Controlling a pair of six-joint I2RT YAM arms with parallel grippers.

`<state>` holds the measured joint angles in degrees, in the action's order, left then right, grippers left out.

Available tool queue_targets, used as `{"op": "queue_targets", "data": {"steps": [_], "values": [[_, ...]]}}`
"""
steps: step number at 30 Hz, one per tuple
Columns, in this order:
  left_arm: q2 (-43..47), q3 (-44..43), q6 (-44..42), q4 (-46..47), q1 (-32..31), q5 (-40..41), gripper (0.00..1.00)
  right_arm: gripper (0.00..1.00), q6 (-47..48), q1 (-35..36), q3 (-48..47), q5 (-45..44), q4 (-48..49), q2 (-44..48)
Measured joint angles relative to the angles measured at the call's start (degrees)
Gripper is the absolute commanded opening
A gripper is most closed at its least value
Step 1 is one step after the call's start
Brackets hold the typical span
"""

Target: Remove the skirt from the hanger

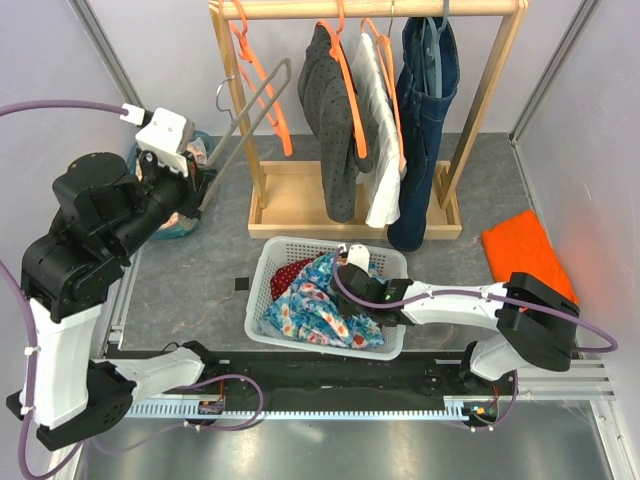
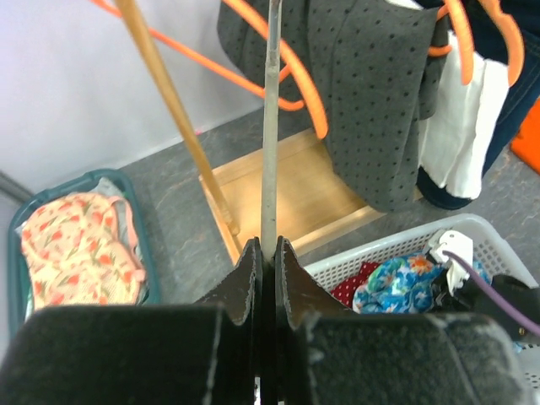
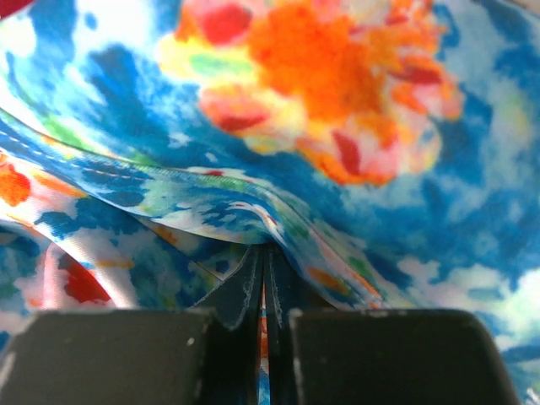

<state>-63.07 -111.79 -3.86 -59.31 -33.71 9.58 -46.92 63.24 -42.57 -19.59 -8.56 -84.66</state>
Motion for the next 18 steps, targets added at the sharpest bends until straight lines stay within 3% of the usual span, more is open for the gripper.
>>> {"op": "queue_targets", "data": {"steps": [7,18], "values": [[-0.6,-2.3,-0.5,-6.2,0.0,3.4,0.02,0.06,0.4,-1.2,-2.2,1.8,-0.3,-1.6],[-1.3,-5.7,-2.3,-13.0,0.0,7.1,0.02,0.58,1.6,-4.3,-3.3,2.9,-0.4,-1.2]]}}
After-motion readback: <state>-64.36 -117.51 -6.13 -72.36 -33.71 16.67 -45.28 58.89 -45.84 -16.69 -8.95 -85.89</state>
